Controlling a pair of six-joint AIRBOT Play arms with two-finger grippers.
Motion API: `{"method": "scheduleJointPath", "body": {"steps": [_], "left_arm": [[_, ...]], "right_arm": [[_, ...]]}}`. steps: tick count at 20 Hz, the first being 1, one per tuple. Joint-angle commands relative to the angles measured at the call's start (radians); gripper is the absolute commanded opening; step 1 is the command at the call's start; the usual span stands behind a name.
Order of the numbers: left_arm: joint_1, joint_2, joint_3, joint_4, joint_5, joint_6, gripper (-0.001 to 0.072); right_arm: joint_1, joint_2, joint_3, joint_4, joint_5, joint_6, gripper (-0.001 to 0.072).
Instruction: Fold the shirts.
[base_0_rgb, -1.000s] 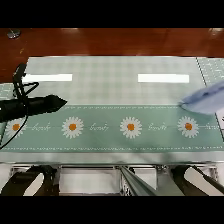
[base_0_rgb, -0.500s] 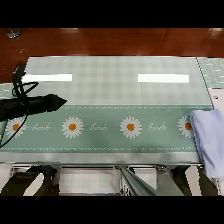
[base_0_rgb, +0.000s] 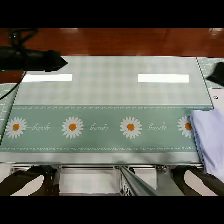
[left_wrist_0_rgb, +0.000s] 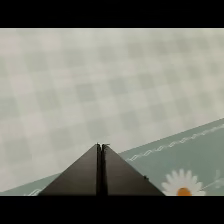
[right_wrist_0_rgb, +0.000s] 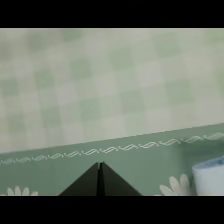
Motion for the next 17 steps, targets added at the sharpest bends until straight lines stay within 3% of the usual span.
{"method": "scheduleJointPath", "body": {"steps": [1,4,8,17], "left_arm": [[-0.068,-0.097,-0.002,0.315,-0.024,-0.160,0.0026],[-0.047,-0.120,-0.049,0.315,-0.026,-0.169,0.0026],[-0.047,-0.120,-0.048,0.315,-0.047,-0.135,0.0026],[-0.047,-0.122,-0.048,0.315,-0.039,-0.135,0.0026]], "right_arm": [[0.348,-0.161,-0.037,-0.304,-0.118,0.158,0.0022],[0.358,-0.266,-0.094,-0.303,-0.171,0.241,0.0022],[0.358,-0.283,-0.094,-0.287,-0.089,0.247,0.0022],[0.358,-0.283,-0.094,-0.291,-0.087,0.247,0.0022]]}}
